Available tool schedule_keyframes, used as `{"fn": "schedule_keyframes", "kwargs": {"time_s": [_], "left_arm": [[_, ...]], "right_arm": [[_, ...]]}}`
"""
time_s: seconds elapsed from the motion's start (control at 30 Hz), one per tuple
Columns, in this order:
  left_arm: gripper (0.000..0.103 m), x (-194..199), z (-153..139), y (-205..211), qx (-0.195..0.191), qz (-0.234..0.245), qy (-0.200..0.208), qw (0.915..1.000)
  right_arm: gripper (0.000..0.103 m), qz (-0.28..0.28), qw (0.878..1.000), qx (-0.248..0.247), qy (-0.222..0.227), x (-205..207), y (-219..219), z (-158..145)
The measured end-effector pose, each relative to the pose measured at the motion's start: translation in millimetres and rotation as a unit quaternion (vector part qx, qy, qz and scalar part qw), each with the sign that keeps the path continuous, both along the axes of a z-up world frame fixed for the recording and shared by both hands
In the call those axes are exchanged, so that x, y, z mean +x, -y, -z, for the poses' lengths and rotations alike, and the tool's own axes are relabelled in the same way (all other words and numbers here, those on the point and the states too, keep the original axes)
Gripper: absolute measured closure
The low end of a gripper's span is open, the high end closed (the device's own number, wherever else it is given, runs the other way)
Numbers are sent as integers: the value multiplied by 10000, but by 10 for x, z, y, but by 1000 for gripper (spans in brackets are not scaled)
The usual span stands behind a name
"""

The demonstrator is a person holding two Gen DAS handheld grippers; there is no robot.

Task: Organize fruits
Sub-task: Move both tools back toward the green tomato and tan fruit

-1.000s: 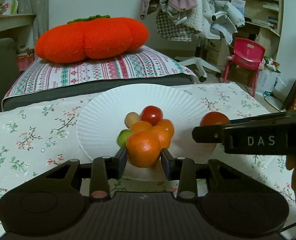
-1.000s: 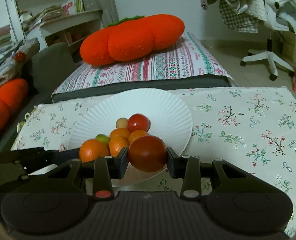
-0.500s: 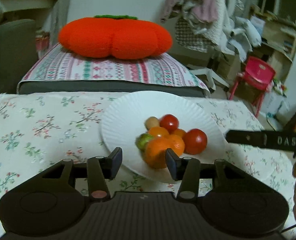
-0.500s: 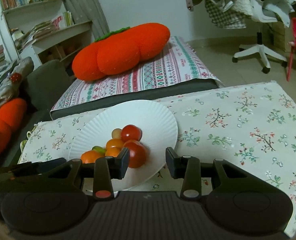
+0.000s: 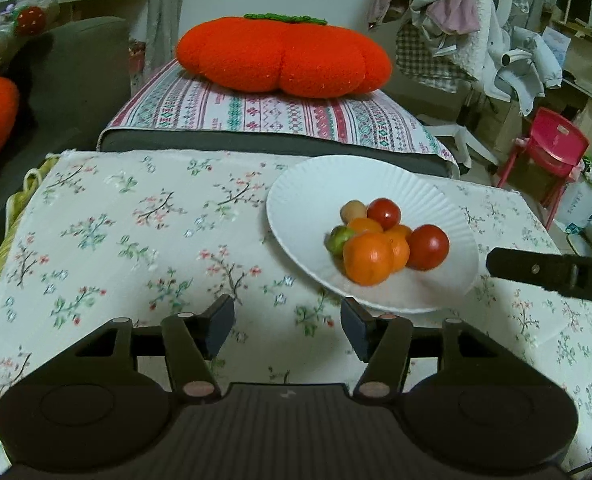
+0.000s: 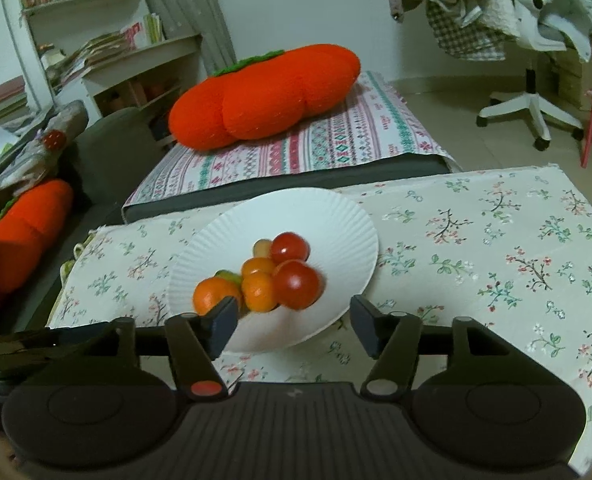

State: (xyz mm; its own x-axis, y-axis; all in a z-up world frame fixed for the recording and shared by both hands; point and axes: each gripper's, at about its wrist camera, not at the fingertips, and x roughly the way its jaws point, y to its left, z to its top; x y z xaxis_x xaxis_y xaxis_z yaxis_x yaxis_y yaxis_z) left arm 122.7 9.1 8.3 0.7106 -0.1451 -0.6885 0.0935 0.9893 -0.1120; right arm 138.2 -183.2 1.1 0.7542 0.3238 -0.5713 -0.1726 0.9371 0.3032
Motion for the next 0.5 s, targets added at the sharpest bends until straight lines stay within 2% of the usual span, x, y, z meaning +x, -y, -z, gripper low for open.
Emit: {"fn": "schedule_keyframes", "kwargs": {"time_s": [0.33,0.5], "left_arm": [[48,-264,-52,5,178,-75,85,9998],[44,-410,-19,-9,124,-85,5,9999]], "right_arm": [[23,-245,9996,-88,-69,-286,-117,-22],[18,-266,9994,-101,-170,-393,-175,3]]}}
